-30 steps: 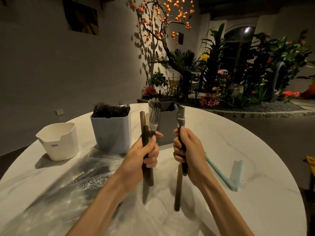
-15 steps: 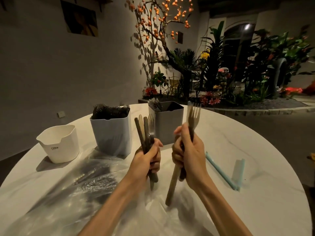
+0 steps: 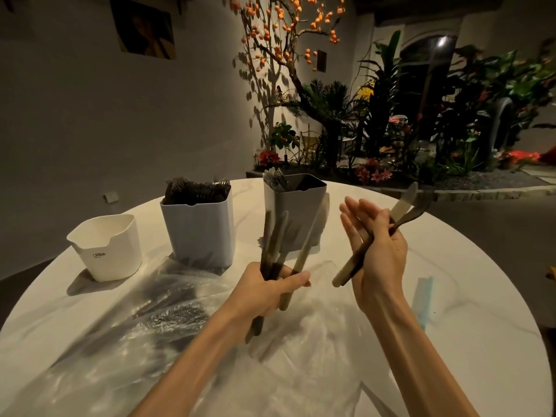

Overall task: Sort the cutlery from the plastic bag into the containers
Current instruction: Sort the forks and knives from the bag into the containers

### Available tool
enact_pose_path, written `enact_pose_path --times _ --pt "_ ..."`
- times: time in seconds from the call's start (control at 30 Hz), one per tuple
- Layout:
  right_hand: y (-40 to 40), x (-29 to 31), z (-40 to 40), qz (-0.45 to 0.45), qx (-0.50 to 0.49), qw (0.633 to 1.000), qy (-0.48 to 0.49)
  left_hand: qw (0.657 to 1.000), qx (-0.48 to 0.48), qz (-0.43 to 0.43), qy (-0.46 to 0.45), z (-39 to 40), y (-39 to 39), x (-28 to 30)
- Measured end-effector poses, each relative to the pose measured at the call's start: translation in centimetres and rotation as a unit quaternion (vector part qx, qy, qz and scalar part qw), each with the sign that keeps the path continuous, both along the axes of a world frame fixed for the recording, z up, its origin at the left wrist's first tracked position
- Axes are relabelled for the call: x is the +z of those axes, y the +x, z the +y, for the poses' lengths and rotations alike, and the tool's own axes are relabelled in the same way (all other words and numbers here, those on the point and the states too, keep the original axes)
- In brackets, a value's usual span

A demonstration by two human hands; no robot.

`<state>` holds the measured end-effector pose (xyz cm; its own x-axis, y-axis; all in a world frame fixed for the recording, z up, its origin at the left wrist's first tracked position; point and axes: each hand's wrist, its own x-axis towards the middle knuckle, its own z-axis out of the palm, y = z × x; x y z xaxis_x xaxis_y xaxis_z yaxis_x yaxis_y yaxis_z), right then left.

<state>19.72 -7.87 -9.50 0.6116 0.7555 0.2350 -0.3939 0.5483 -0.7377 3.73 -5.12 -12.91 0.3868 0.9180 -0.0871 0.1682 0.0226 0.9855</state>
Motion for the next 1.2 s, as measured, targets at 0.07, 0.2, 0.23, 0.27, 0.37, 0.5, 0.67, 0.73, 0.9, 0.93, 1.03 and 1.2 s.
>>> enact_pose_path --times 0.07,0.2,0.23,0.27,0.37,0.5,0.67,0.73,0.9,0.93,1.03,1.2 --pt "-0.1 -0.5 0.0 -0.034 0.010 0.997 -0.065 0.999 0.007 -0.034 -0.027 0.3 -0.2 0.1" --pt "-2.3 -1.3 -0.1 -0.222 0.095 0.954 -0.176 0.998 -0.036 -0.040 -0.029 0.1 -0.2 -0.2" --pt "-2.6 -1.3 -0.2 -0.262 0.092 0.942 -0.186 0.997 -0.051 -0.052 -0.034 0.1 -0.2 -0.2" --pt "-2.7 -1.3 -0.2 -0.276 0.078 0.940 -0.183 0.992 -0.076 -0.085 -0.046 0.0 -0.3 -0.2" --pt "-2.1 -1.3 -0.1 -0.239 0.028 0.954 -0.177 0.944 -0.177 -0.246 -0.132 -0.3 -0.4 0.5" --pt "-1.8 -1.4 0.1 -0.204 -0.022 0.962 -0.180 0.930 -0.193 -0.271 -0.155 -0.4 -0.4 0.5" --pt "-0.9 -1.4 0.2 -0.161 -0.058 0.972 -0.159 0.947 -0.144 -0.273 -0.090 -0.5 -0.5 0.3" --pt "-0.8 -1.4 0.3 -0.173 -0.049 0.969 -0.167 0.951 -0.130 -0.268 -0.086 -0.4 -0.7 0.3" --pt "-1.4 -1.3 -0.1 -0.148 0.081 0.977 -0.131 0.950 -0.145 -0.266 -0.080 0.1 -1.1 0.0" --pt "-1.5 -1.1 -0.3 -0.147 0.102 0.975 -0.129 0.954 -0.146 -0.252 -0.076 0.2 -1.1 0.0" --pt "-1.4 -0.8 -0.6 -0.165 0.105 0.970 -0.148 0.968 -0.166 -0.179 -0.051 0.1 -1.2 -0.1" --pt "-0.1 -1.1 -0.6 -0.061 0.031 0.988 -0.135 0.980 -0.175 -0.095 -0.031 0.4 -1.7 -0.2"
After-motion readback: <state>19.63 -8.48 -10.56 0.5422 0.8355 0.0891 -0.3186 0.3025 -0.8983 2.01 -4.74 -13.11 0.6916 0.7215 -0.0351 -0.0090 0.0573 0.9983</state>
